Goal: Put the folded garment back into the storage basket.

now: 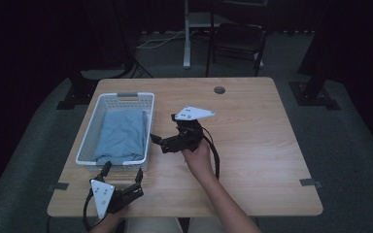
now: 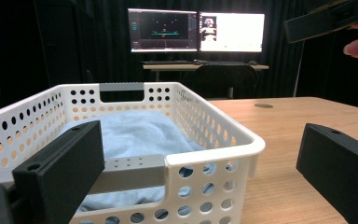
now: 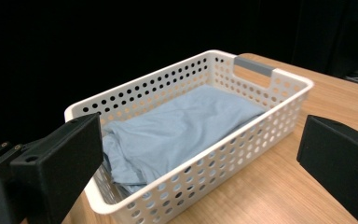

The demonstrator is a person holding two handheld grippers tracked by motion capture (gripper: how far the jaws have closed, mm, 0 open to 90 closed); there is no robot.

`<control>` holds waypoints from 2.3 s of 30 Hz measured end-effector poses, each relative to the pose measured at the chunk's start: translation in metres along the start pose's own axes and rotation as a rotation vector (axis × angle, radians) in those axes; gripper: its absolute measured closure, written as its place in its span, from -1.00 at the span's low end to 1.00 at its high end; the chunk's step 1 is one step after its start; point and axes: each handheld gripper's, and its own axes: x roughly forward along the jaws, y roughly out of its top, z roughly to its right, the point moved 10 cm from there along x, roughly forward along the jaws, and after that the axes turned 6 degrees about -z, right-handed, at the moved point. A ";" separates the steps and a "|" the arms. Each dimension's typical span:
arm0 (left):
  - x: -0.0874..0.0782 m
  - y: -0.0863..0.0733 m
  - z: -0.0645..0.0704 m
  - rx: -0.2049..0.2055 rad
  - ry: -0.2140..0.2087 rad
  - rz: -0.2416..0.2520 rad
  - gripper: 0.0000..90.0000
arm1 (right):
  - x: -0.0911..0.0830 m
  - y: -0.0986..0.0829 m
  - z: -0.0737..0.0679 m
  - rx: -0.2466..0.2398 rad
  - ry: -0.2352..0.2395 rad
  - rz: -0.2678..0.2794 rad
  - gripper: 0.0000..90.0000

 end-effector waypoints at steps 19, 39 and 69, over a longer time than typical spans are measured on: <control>0.000 0.000 0.000 0.000 0.000 0.001 -0.95 | -0.044 -0.015 0.019 0.016 -0.076 0.024 -0.99; 0.000 0.000 0.000 0.001 0.000 0.000 -0.95 | -0.101 -0.048 0.047 0.043 -0.184 0.002 -0.99; -0.001 0.000 0.000 0.000 0.001 0.003 -0.95 | -0.199 -0.105 0.093 0.149 -0.371 0.041 -0.99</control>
